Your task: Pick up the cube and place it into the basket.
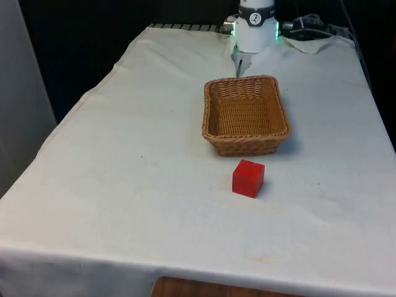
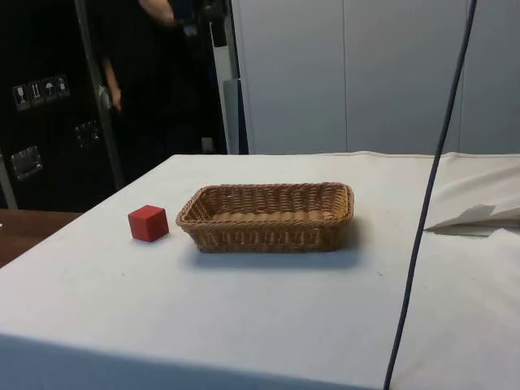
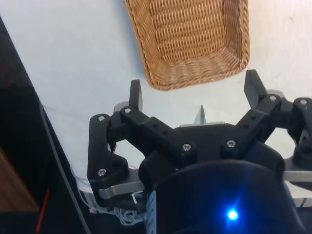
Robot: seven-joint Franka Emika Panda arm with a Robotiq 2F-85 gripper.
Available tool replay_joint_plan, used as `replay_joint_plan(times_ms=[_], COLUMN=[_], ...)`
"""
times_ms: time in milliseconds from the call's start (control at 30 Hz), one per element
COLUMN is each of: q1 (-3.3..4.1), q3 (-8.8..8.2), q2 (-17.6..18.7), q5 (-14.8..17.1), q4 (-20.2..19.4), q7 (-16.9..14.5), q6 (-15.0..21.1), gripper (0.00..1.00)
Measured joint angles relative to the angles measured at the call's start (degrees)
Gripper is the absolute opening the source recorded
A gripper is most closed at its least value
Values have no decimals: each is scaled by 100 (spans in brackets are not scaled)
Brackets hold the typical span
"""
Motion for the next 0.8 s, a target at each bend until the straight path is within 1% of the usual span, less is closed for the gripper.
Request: replay_joint_plan(times_ms=[267,500,633,733,767,800], q1=[0,0,0,6,6,6], q3=[34,86,138,155,172,172], q2=[401,630,848,940,1026,1026], q5=[80,97,103,103,103,103], q4=[269,413,584,653,728,728], q7=[74,178,275,315,350,350], q6=[178,332,430,470,493,493], gripper=[100,100,100,100,100,100])
